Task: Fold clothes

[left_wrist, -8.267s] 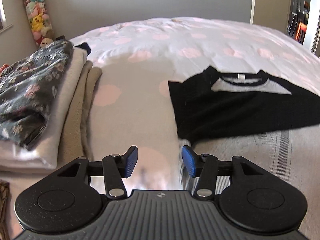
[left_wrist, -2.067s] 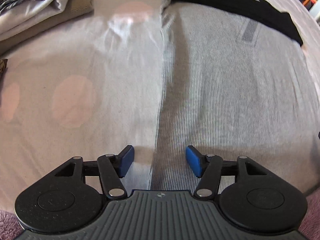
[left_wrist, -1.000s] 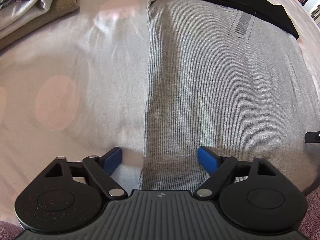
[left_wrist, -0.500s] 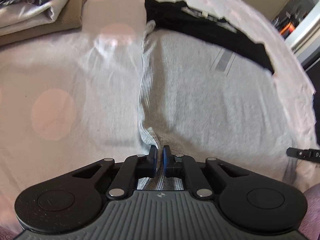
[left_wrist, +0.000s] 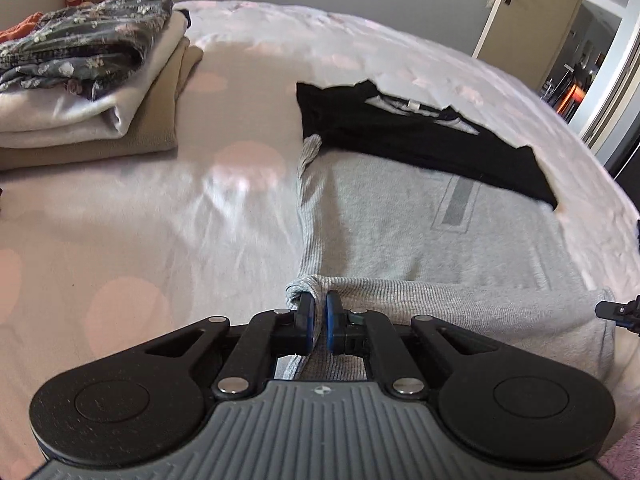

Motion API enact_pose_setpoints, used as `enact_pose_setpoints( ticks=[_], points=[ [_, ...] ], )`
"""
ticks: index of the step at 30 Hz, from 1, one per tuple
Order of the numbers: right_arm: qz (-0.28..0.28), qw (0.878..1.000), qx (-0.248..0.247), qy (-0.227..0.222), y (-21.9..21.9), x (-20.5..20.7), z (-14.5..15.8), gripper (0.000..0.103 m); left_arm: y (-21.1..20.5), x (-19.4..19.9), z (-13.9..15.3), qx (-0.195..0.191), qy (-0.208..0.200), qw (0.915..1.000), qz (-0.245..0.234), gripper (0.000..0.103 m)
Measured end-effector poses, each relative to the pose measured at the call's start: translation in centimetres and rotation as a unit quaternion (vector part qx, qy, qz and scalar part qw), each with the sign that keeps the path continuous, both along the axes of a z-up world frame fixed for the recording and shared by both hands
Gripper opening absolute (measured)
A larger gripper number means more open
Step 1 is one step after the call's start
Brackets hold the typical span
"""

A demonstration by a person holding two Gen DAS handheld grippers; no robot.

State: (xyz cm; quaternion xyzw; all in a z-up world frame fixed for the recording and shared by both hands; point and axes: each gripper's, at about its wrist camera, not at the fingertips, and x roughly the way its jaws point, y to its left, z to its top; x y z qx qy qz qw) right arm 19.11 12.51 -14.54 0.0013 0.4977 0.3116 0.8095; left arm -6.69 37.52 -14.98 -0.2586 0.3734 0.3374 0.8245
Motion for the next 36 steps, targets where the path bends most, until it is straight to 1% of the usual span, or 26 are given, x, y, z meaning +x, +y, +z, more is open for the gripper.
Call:
enact_pose_setpoints(
  ticks=[4, 5, 7, 9, 10, 11, 13, 15, 17, 18, 19, 20, 22, 25, 27, 29, 30, 32, 34, 36],
  points=[
    [-0.011, 0.998, -0.035, 0.041, 0.9, 1.3, -2.3, 0.011, 0.7, 0.7, -1.7, -0.027, 0.031, 0.9991, 0.001, 0.006],
    [-0.014, 0.998, -0.032, 0.047, 0.8, 1.5, -2.5, 0.012, 0.7, 0.8, -1.8, -0.027, 0.035, 0.999, 0.0, 0.008],
    [-0.021, 0.998, -0.022, 0.058, 0.5, 1.8, -2.7, 0.015, 0.4, 0.9, -1.6, -0.019, 0.04, 0.999, -0.003, 0.009],
    [-0.033, 0.997, -0.006, 0.068, -0.2, 2.0, -2.5, 0.024, 0.1, 0.8, -1.2, -0.013, 0.044, 0.9989, -0.004, 0.013],
    [-0.046, 0.996, 0.004, 0.07, -0.8, 2.0, -2.2, 0.04, -0.2, 0.7, -0.8, -0.011, 0.048, 0.9988, -0.003, 0.018],
    [-0.058, 0.996, 0.014, 0.073, -1.5, 2.0, -1.9, 0.053, -0.5, 0.5, -0.4, -0.008, 0.051, 0.9987, -0.001, 0.025],
    [-0.086, 0.993, 0.035, 0.079, -2.8, 2.0, -1.3, 0.061, -1.1, -0.3, 0.5, 0.0, 0.046, 0.999, 0.002, 0.028],
    [-0.103, 0.988, 0.065, 0.096, -4.2, 2.2, -0.9, 0.062, -1.5, -1.1, 1.4, 0.002, 0.018, 0.9998, 0.002, 0.035],
    [-0.111, 0.984, 0.086, 0.107, -5.1, 2.1, -0.4, 0.066, -1.8, -2.0, 2.3, 0.005, -0.01, 0.9999, 0.003, 0.041],
    [-0.106, 0.983, 0.103, 0.11, -5.4, 2.0, -0.1, 0.066, -2.0, -2.2, 2.6, 0.012, -0.019, 0.9997, 0.004, 0.041],
    [-0.097, 0.983, 0.111, 0.106, -5.5, 1.7, 0.3, 0.069, -2.1, -2.4, 3.0, 0.018, -0.027, 0.9995, 0.003, 0.041],
    [-0.087, 0.984, 0.119, 0.103, -5.6, 1.4, 0.7, 0.075, -2.3, -2.5, 3.3, 0.024, -0.034, 0.9992, 0.0, 0.041],
    [-0.072, 0.986, 0.127, 0.087, -5.8, 0.7, 1.7, 0.084, -2.9, -2.4, 3.8, 0.036, -0.042, 0.9984, -0.015, 0.042],
    [-0.038, 0.988, 0.132, 0.069, -5.9, -0.7, 2.9, 0.085, -4.1, -2.1, 4.5, 0.059, -0.05, 0.996, -0.046, 0.047],
    [-0.009, 0.989, 0.133, 0.062, -5.8, -1.6, 3.6, 0.087, -4.8, -1.8, 4.8, 0.07, -0.053, 0.9937, -0.07, 0.048],
    [0.033, 0.992, 0.112, 0.043, -5.4, -2.8, 4.2, 0.087, -5.5, -1.4, 5.0, 0.076, -0.054, 0.9909, -0.097, 0.048],
    [0.063, 0.994, 0.084, 0.027, -4.8, -3.7, 4.3, 0.087, -5.9, -1.2, 5.0, 0.079, -0.053, 0.9893, -0.111, 0.048],
    [0.121, 0.992, 0.03, -0.005, -3.6, -5.4, 4.5, 0.086, -6.8, -0.7, 5.0, 0.087, -0.048, 0.9854, -0.138, 0.048],
    [0.173, 0.984, -0.028, -0.037, -2.4, -7.1, 4.0, 0.085, -7.5, -0.3, 4.9, 0.096, -0.042, 0.9818, -0.158, 0.048],
    [0.22, 0.969, -0.087, -0.069, -1.0, -8.6, 3.1, 0.083, -7.9, 0.0, 4.7, 0.1, -0.034, 0.98, -0.169, 0.048]
  ],
)
